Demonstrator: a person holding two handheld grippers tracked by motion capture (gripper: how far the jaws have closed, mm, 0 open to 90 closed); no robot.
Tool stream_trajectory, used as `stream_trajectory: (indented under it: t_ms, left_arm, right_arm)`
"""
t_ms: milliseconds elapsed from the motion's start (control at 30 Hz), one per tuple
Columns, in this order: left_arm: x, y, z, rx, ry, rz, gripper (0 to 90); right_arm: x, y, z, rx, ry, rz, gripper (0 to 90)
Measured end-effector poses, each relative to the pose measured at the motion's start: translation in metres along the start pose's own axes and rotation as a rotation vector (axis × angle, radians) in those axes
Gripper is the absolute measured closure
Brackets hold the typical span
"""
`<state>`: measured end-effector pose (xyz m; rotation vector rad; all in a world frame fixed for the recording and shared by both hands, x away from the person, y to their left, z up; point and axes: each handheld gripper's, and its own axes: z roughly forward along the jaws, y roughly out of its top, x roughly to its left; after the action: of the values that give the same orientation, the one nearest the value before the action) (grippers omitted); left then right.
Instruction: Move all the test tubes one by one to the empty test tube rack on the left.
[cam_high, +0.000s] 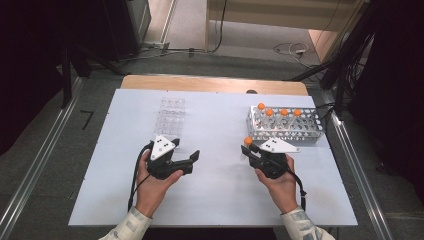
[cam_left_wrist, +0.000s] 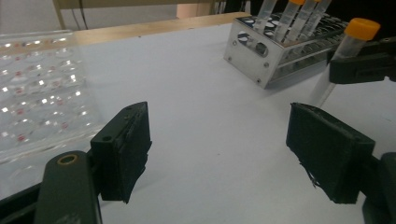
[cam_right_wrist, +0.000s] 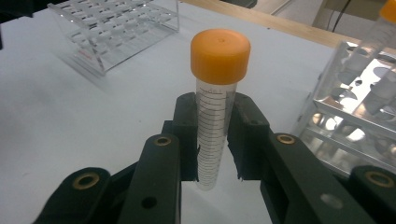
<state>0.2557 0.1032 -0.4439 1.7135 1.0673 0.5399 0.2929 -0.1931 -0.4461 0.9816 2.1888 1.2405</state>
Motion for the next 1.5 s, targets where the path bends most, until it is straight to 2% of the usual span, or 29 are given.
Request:
stream_trajectory:
  t_ms: [400, 633, 833, 900, 1000, 1200, 1233, 1500]
  left_arm:
    - [-0.018, 0.018, 0.016, -0.022, -0.032, 0.029, 27.2]
    - [-0.023, 0.022, 0.026, -0.024, -0.057, 0.036, 28.0]
    - [-0.026, 0.023, 0.032, -0.016, -0.078, 0.037, 31.7]
    - [-0.027, 0.022, 0.035, -0.01, -0.102, 0.033, 34.4]
    - [-0.027, 0.022, 0.036, -0.011, -0.105, 0.033, 35.2]
    - [-0.025, 0.022, 0.037, -0.008, -0.1, 0.048, 45.5]
    - [-0.024, 0.022, 0.037, -0.008, -0.104, 0.048, 50.2]
    - [-0.026, 0.021, 0.04, -0.004, -0.112, 0.059, 57.3]
  right_arm:
    - [0.024, 0.011, 0.016, -0.002, 0.048, -0.058, 71.9]
    - [0.037, 0.016, 0.029, 0.015, 0.07, -0.093, 71.9]
    - [0.041, 0.018, 0.036, 0.022, 0.08, -0.101, 71.9]
    - [0.046, 0.02, 0.039, 0.021, 0.09, -0.1, 71.9]
    - [0.049, 0.021, 0.041, 0.025, 0.093, -0.105, 71.9]
    - [0.053, 0.022, 0.045, 0.024, 0.106, -0.106, 71.9]
    - [0.054, 0.023, 0.045, 0.023, 0.111, -0.108, 71.9]
    - [0.056, 0.024, 0.047, 0.021, 0.116, -0.106, 71.9]
